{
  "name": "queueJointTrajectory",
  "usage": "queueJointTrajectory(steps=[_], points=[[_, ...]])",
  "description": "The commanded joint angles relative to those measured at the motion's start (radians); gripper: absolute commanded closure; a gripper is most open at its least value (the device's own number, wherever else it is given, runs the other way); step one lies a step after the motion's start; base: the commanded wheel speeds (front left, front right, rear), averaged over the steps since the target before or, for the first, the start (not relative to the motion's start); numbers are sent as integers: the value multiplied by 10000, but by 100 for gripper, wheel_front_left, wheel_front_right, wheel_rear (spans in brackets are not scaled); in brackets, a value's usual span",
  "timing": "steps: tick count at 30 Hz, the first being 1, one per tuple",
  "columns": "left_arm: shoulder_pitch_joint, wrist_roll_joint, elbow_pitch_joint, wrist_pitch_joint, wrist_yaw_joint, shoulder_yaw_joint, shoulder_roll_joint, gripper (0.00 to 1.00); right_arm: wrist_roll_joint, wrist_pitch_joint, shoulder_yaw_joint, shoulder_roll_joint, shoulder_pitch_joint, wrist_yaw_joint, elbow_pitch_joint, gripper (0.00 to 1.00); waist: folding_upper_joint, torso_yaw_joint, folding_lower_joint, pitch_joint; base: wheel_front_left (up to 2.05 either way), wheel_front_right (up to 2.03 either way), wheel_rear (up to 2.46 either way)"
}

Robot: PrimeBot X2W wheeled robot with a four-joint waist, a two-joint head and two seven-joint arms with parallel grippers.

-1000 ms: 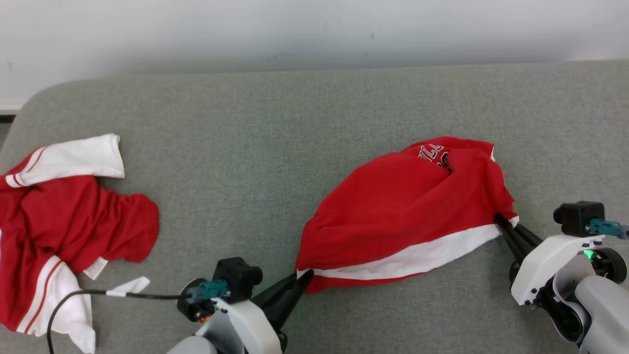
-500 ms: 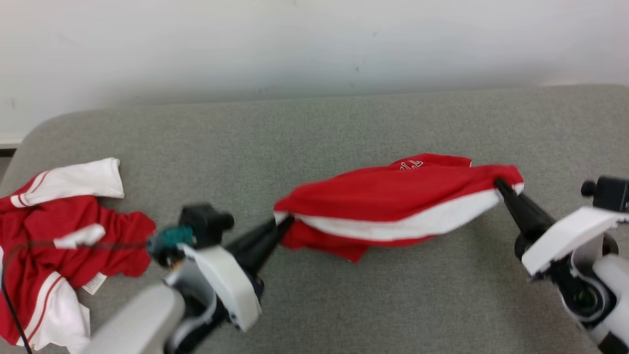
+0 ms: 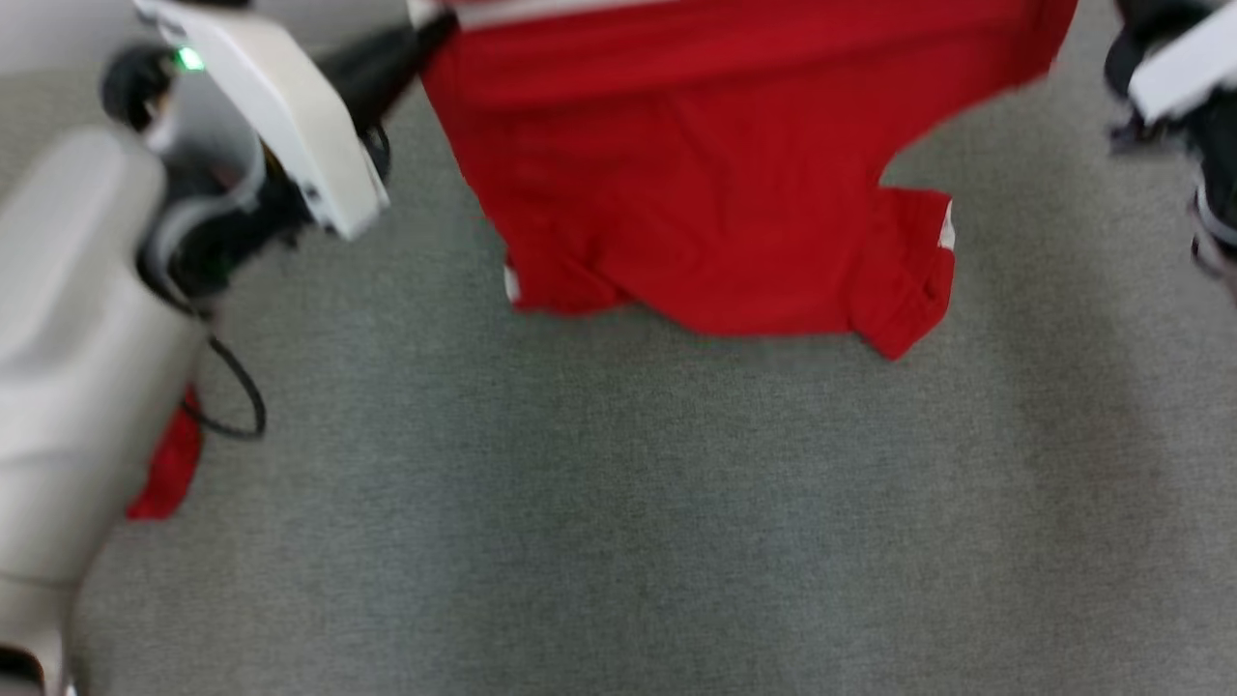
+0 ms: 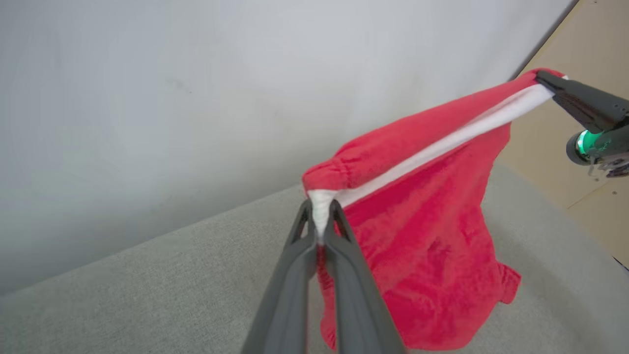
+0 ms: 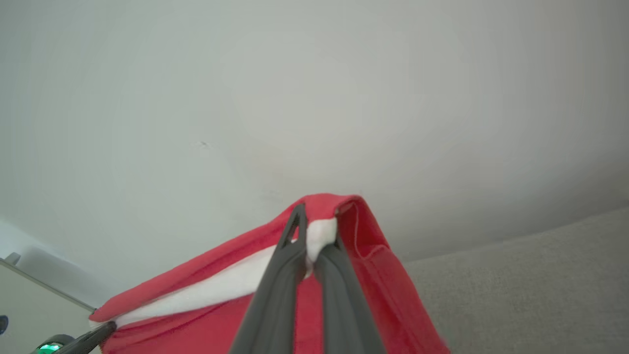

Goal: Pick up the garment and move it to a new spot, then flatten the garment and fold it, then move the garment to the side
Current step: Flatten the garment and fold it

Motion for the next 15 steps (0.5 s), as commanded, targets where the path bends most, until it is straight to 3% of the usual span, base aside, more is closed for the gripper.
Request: queueJointTrajectory(steps=[1,15], points=[[-498,-200,279,38,28,12,89,100,71,-79,-120,105,-412,-19,235,100,0,-174,-1,635,0,0,0],[-4948,-959,3609,-326,35,-220,-496,100,-560,-1755,-857,795,-4902,-24,2187,100,0,-177,-1,1302,0,0,0]])
